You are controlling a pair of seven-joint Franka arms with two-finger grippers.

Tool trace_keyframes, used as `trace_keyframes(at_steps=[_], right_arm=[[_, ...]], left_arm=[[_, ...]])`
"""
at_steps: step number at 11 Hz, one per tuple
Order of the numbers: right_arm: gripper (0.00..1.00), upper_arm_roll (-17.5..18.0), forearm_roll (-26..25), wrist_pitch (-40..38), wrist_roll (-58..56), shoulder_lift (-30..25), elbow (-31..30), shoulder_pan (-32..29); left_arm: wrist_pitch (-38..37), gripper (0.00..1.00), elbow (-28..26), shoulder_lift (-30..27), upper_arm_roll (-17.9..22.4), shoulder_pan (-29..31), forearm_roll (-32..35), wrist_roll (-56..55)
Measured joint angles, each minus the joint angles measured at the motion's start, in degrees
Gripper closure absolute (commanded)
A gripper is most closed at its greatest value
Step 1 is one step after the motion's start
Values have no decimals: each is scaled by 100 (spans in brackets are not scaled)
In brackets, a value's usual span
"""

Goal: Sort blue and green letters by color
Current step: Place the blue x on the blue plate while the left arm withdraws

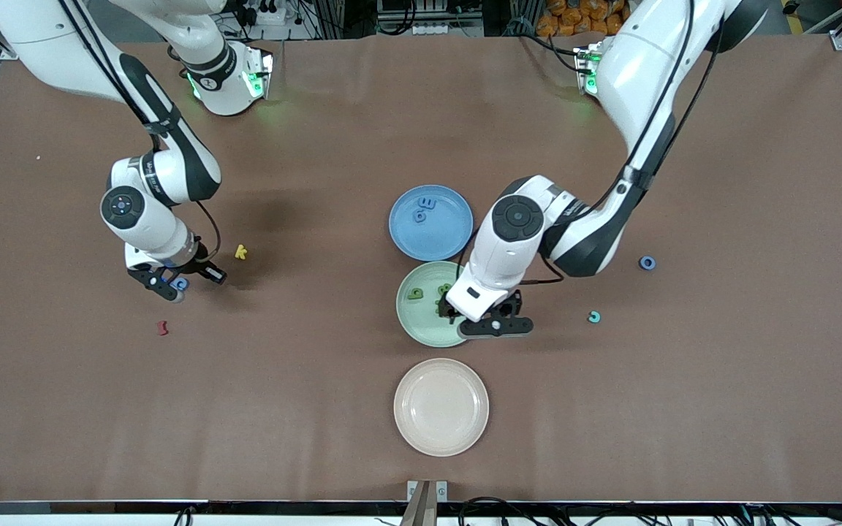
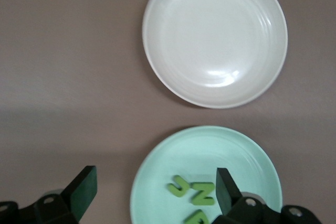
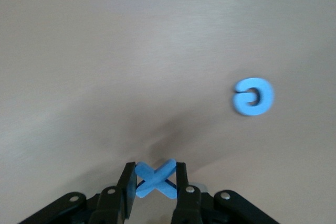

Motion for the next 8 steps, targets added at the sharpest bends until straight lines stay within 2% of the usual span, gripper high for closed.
trace_keyframes(at_steps=[2,6,8], right_arm=[[87,215,-2,-254,-78,-6,233,268],[85,315,7,-294,-71,-24,301,1296],[85,522,29,-487,131,-48,403,1642]], left_arm=[[-380,0,3,-346,86,73,198,84],[-1377,0,18,-1025,96,547,228,1263],[-1940,0,22,-1422,82,814,80,1759]])
